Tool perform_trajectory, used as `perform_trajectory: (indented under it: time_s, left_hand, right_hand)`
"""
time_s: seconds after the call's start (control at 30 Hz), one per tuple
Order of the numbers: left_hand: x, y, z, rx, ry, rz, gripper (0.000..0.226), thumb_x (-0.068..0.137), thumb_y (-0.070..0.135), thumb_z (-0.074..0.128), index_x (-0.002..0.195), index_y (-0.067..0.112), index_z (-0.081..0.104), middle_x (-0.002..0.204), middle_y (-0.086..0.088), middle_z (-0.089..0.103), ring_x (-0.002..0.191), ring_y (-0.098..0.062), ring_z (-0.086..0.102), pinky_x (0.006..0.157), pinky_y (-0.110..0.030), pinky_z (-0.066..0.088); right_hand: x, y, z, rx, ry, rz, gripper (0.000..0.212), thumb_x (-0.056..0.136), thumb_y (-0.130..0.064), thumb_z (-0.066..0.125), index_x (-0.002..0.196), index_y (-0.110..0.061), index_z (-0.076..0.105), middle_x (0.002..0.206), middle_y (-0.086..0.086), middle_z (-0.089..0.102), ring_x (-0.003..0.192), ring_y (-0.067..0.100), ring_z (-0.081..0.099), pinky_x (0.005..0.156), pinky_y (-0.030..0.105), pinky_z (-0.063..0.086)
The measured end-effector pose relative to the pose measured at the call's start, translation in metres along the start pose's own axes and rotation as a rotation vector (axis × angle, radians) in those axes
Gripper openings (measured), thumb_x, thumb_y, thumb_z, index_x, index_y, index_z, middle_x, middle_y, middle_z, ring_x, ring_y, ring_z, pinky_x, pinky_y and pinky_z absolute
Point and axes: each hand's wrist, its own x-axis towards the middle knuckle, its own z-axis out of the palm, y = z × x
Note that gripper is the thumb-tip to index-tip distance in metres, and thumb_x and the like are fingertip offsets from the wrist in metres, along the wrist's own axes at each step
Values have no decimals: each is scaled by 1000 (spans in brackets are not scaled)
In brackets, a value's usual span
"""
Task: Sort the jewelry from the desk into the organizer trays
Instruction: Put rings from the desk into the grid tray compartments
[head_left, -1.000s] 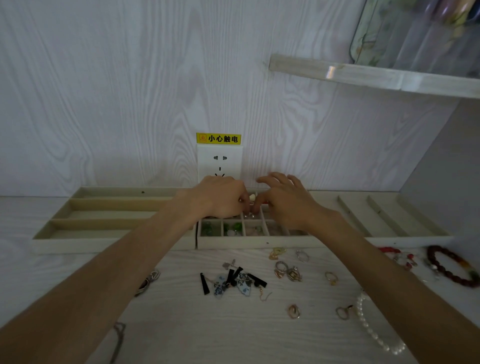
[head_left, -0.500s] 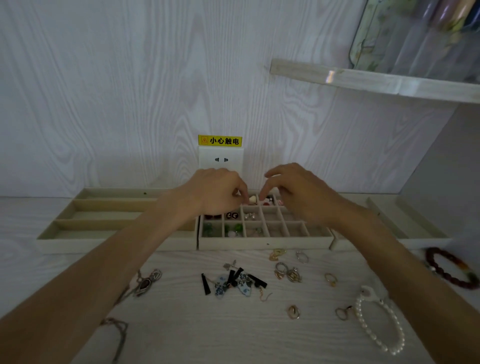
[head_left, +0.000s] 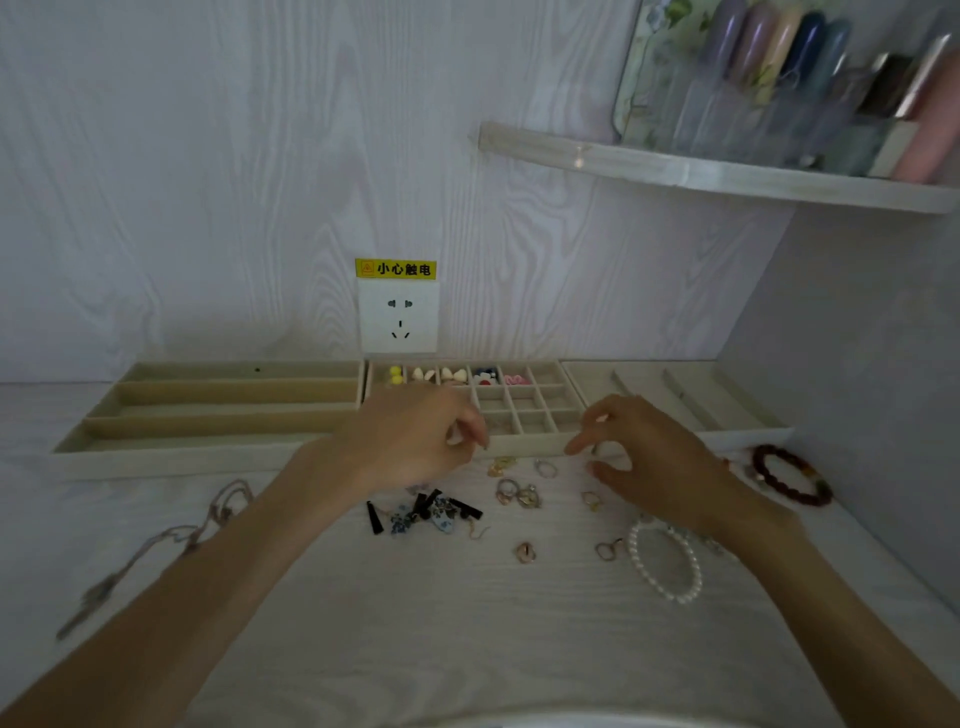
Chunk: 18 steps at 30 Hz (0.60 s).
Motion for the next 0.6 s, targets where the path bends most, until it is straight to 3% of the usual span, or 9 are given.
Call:
perform_trajectory:
  time_s: [0.1,0.2,0.3,0.43,0.6]
  left_hand:
    - [-5,7,14,-33,-73,16,21,91,31,55,106,40,66,109,20,62,92,2,54,71,-19,41]
    - [-11,13,23,-57,-143,37,24,92,30,55,109,42,65,117,20,59,105,-1,53,81,-23,44]
    - [-19,14,28,-119,-156,67,26,93,29,54,113,43,63,123,23,57,113,0,50,91,-24,44]
    - [-33,10,29,-152,-155,80,27,90,30,60,114,42,62,118,26,58,108,6,50,94,-25,44]
    - [-40,12,25,-162,-123,32,28,86,28,64,110,43,65,102,28,61,94,7,55,85,-23,49]
  right_hand:
    - [-16,-6,4,46,148,-49,20,83,-16,67,96,-31,70,101,-13,56,96,7,49,78,21,40]
    - [-30,-14,11,62,-23,-59,22,84,-20,66,103,-31,69,106,-11,59,98,5,47,87,25,41]
    - [-38,-27,17,97,-69,-81,23,84,-31,65,107,-33,68,109,-13,59,102,4,46,89,18,35]
    - [-42,-41,22,147,-115,-105,24,80,-47,63,103,-42,68,105,-18,57,98,2,44,83,16,35]
    - [-38,-46,27,120,-90,-103,15,80,-41,68,94,-39,72,95,-18,61,87,0,43,76,15,30]
